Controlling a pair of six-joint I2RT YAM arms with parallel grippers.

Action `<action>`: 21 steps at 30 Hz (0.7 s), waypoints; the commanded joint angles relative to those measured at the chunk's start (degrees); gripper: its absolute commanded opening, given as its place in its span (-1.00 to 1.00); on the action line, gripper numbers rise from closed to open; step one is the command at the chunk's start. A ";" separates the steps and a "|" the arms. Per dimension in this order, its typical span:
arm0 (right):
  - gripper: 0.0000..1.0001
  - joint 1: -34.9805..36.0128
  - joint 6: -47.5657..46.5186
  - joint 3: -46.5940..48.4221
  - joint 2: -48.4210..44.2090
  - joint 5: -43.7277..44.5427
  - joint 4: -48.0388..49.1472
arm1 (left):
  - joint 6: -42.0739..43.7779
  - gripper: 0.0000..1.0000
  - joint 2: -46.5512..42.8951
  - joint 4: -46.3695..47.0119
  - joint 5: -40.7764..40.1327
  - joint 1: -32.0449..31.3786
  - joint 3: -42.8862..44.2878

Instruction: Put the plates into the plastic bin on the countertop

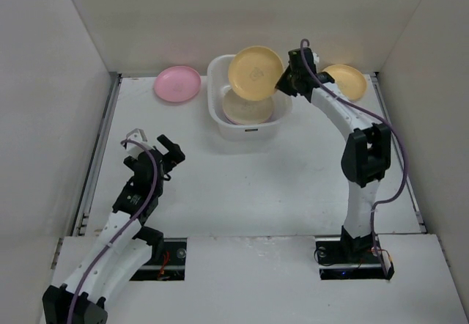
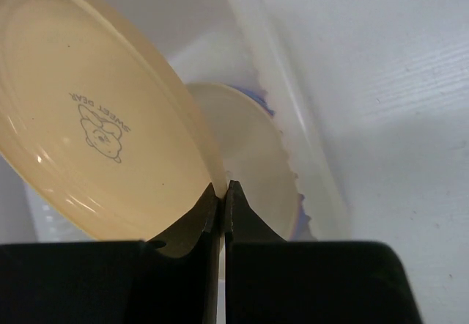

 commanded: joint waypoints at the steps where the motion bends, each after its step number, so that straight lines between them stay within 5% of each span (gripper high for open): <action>1: -0.91 1.36 -3.35 2.62 -0.88 1.52 -0.48 | -0.70 1.00 -1.42 -0.64 -0.16 1.57 -0.15; 10: -0.67 3.21 -6.17 1.83 0.27 2.31 -0.57 | -2.64 1.00 2.61 3.22 0.36 6.93 -0.42; 16: -0.48 3.21 -7.22 0.69 0.36 2.93 -0.39 | -4.48 1.00 14.73 12.35 4.75 11.76 2.13; 21: -0.13 3.82 -8.98 -0.10 -0.52 3.37 0.83 | -6.76 1.00 24.05 18.51 9.06 15.46 6.69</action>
